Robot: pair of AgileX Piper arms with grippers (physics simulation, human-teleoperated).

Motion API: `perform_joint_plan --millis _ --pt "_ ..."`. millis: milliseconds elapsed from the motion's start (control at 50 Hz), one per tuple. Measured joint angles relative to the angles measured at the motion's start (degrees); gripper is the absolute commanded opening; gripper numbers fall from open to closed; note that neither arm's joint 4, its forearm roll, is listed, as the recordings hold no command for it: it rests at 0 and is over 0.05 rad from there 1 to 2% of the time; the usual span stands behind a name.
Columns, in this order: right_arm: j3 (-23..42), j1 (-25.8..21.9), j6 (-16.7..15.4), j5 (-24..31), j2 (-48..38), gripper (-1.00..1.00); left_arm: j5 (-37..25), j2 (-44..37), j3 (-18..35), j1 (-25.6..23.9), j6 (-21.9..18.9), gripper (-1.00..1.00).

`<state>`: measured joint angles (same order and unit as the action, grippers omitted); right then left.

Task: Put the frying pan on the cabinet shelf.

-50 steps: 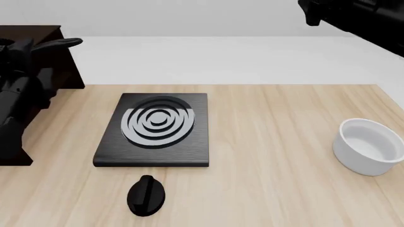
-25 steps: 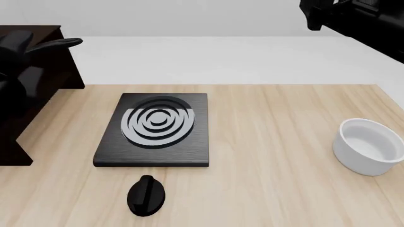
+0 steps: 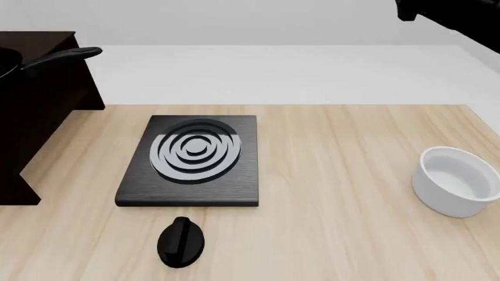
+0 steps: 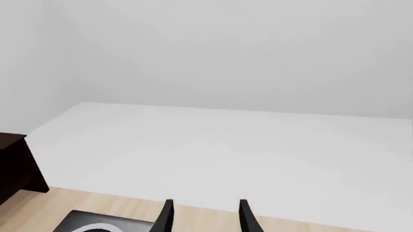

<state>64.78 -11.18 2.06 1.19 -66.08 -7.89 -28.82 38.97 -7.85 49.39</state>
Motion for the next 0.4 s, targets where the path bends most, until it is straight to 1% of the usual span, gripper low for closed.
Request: perform_joint_plan --millis 160,240,400 --pt "0.63 0.09 -0.39 0.45 0.87 1.0 -6.88 4.4 2.9 -1.36 -5.67 1.0" --pt "0.91 0.21 -0.05 0.69 1.14 1.0 -9.02 6.33 3.31 -2.25 -7.67 1.0" --pt "0.96 0.64 0.63 0.86 1.22 1.0 -12.52 9.35 3.96 -3.85 -13.66 1.0"
